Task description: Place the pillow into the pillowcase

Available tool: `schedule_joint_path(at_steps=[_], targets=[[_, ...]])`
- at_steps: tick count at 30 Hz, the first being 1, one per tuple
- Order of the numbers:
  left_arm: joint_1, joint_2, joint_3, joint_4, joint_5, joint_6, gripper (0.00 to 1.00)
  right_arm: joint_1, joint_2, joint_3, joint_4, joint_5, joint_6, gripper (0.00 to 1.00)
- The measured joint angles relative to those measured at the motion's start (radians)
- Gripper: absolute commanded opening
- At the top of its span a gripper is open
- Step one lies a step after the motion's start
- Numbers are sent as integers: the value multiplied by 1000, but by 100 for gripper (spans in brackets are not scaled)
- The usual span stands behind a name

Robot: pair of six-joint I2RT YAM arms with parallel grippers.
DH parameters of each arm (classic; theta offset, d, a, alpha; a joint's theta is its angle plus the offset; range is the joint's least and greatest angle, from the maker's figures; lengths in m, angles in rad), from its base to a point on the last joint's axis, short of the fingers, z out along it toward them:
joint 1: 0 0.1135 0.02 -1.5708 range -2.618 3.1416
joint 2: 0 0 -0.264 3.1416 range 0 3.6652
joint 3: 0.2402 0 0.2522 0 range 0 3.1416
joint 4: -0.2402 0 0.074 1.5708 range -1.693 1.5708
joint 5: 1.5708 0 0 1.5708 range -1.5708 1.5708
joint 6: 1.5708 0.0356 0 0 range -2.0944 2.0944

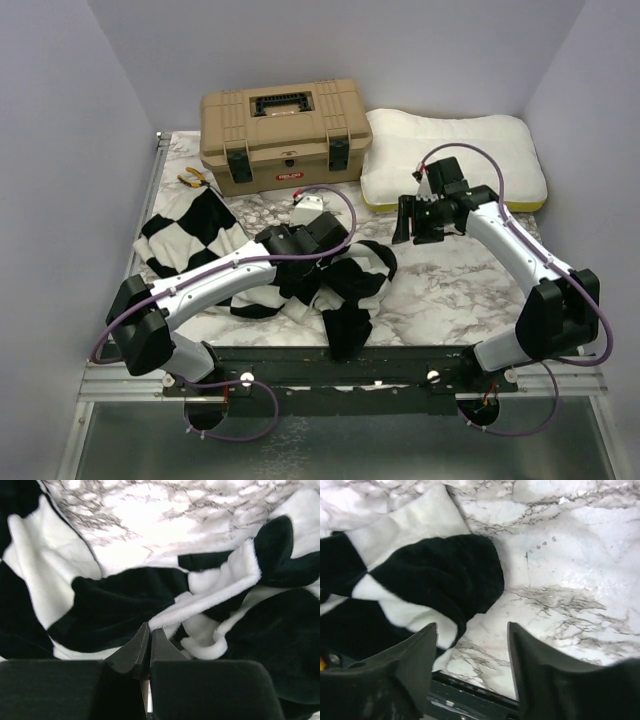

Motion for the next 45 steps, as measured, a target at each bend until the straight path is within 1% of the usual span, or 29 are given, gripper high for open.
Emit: schedule_joint_path(at_steps=[1,2,4,6,11,18,21,22,24,27,29,30,32,33,36,42,45], targets=[[2,0,8,-8,-11,11,0,0,-1,8,-5,0,-3,78],[5,0,21,-14,-22,24,0,-3,-4,16,-5,-11,-16,81],[9,0,42,-13,-38,44,0,-5,-12,29,-5,-45,-26,87],[10,0,62,-9,-43,61,0,-1,-20,43,-4,-95,-36,89],[10,1,69,2,-42,79,0,66,-23,57,14,-200,-45,90],[18,1,69,2,-41,75,0,223,20,46,89,-338,-41,90],[34,-4,68,2,-29,62,0,303,72,42,121,-359,-41,89],[49,-11,68,3,-18,53,0,332,91,41,132,-359,-41,86],[75,-34,64,4,-5,36,0,376,125,40,151,-352,-37,77],[125,-100,47,14,21,7,0,417,169,34,176,-317,-19,56],[163,-155,21,25,39,-17,0,418,180,21,189,-279,-8,44],[183,-188,4,33,50,-26,0,416,180,15,191,-261,-2,36],[214,-235,-24,44,66,-41,0,413,180,11,197,-234,5,23],[229,-262,-45,56,77,-49,0,412,180,10,202,-221,6,18],[245,-298,-84,72,100,-60,0,410,180,6,205,-173,13,14],[258,-297,-106,88,127,-58,0,400,180,-17,156,48,26,15],[264,-282,-92,90,127,-25,0,362,180,-19,116,158,39,17]])
